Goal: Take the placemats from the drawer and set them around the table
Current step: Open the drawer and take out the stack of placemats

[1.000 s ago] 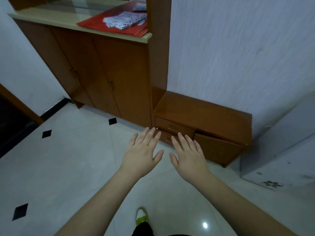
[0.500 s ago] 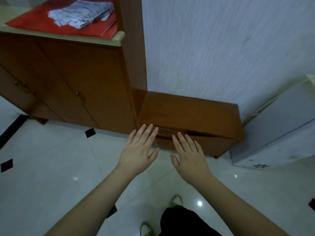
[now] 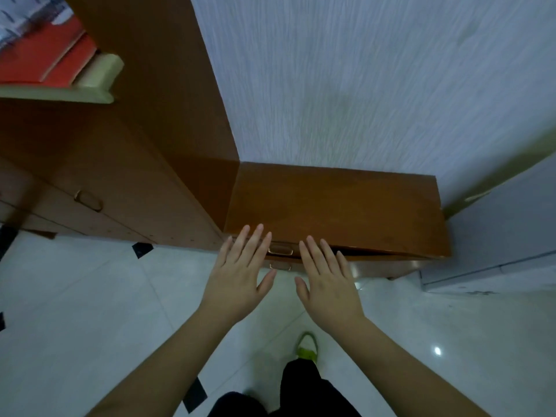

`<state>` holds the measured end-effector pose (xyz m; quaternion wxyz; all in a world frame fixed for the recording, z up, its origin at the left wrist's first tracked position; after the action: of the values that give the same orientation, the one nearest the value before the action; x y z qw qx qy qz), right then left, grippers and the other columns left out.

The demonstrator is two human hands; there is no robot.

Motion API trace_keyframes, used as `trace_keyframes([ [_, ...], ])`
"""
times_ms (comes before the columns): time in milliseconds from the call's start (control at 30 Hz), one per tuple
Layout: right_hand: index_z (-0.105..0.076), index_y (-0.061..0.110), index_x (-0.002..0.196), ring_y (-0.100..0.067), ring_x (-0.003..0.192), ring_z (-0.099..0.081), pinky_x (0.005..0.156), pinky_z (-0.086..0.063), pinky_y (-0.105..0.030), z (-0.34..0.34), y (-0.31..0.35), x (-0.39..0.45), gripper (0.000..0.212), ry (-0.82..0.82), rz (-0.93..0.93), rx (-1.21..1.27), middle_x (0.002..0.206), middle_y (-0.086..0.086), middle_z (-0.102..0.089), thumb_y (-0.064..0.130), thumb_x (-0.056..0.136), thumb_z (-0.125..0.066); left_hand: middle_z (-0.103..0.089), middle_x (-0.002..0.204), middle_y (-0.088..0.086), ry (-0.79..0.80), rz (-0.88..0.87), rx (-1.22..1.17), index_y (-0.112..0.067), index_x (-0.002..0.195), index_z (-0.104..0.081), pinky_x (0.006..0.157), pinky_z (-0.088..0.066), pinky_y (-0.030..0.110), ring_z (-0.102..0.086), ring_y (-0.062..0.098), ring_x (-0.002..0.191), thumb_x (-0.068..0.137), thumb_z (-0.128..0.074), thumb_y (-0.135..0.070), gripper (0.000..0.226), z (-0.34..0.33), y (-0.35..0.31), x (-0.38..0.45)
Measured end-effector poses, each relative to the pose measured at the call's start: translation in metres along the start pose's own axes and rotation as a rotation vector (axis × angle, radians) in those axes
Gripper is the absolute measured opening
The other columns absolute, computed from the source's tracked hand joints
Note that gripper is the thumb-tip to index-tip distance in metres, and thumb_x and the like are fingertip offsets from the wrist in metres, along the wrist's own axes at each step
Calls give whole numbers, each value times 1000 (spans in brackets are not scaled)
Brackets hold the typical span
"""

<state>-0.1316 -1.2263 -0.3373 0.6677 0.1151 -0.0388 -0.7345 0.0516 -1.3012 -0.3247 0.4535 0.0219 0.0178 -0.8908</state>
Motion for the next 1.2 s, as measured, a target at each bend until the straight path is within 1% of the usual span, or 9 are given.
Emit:
trace_keyframes([
  [200, -29, 15, 153, -23, 147, -25, 116, -29, -48, -34, -3, 40, 65, 23, -31, 30, 160, -3, -28, 45, 96, -31, -22, 164, 5, 15, -50, -21, -17, 157, -25, 119, -20, 48, -17, 24, 152, 99, -32, -52, 68, -44, 22, 28],
  [500, -32, 10, 152, -25, 145, -31, 117, -27, -47, -151, 10, 85, 65, 85, -146, 98, 157, -7, -34, 42, 95, -32, -24, 163, 6, 95, -157, -51, -13, 155, -28, 120, -9, 39, -18, 24, 151, 98, -36, -47, 67, -164, 59, 64],
  [600, -32, 9, 152, -25, 143, -35, 115, -26, -45, -196, 10, 99, 66, 152, -182, 98, 155, -8, -38, 40, 93, -32, -26, 162, 7, 128, -159, -67, -11, 155, -29, 121, -15, 42, -21, 25, 150, 99, -34, -47, 67, -209, 68, 65],
  [733, -40, 7, 148, -27, 139, -42, 111, -34, -49, -248, 4, 120, 66, 208, -176, 80, 150, -9, -44, 40, 90, -33, -34, 159, 10, 175, -215, -56, -10, 152, -36, 118, -22, 44, -31, 29, 147, 98, -33, -45, 65, -263, 75, 74],
  [800, -35, 7, 150, -27, 143, -36, 114, -28, -48, -268, -1, 131, 65, 233, -186, 62, 154, -9, -38, 39, 93, -35, -37, 157, 9, 198, -236, -37, -10, 151, -38, 118, -25, 44, -33, 29, 145, 97, -33, -44, 64, -286, 76, 80],
  [867, -18, 10, 156, -25, 150, -16, 119, -13, -47, -288, -7, 140, 65, 280, -199, 55, 162, -6, -19, 37, 100, -36, -36, 158, 8, 235, -240, -27, -11, 152, -37, 118, -25, 44, -32, 29, 146, 96, -33, -44, 65, -305, 75, 88],
  [933, -8, 12, 157, -23, 151, -6, 121, -5, -45, -301, -11, 147, 67, 319, -211, 57, 164, -4, -8, 38, 101, -35, -35, 159, 6, 263, -227, -19, -12, 152, -37, 119, -23, 44, -31, 28, 146, 95, -32, -44, 65, -322, 73, 95],
  [1067, 2, 15, 157, -21, 151, 3, 121, -1, -44, -331, -21, 163, 67, 435, -222, 42, 165, 0, 2, 39, 102, -29, -40, 156, 7, 300, -207, -13, -12, 149, -41, 117, -28, 46, -35, 29, 144, 92, -30, -42, 66, -355, 73, 111],
  [1200, 3, 15, 156, -23, 151, -1, 122, -3, -43, -359, -27, 186, 69, 494, -195, 17, 165, -1, 2, 41, 102, -30, -40, 155, 9, 257, -176, -36, -11, 148, -43, 116, -30, 48, -37, 30, 143, 92, -32, -41, 64, -380, 79, 115],
])
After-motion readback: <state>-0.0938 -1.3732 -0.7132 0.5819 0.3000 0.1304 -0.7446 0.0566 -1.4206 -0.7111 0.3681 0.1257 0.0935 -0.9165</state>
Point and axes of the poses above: each hand's wrist, its own x-axis towards the middle knuckle, its own z-axis out of the back of the hand, y = z × x, the point moved 1 cm from there along x, towards the middle knuckle
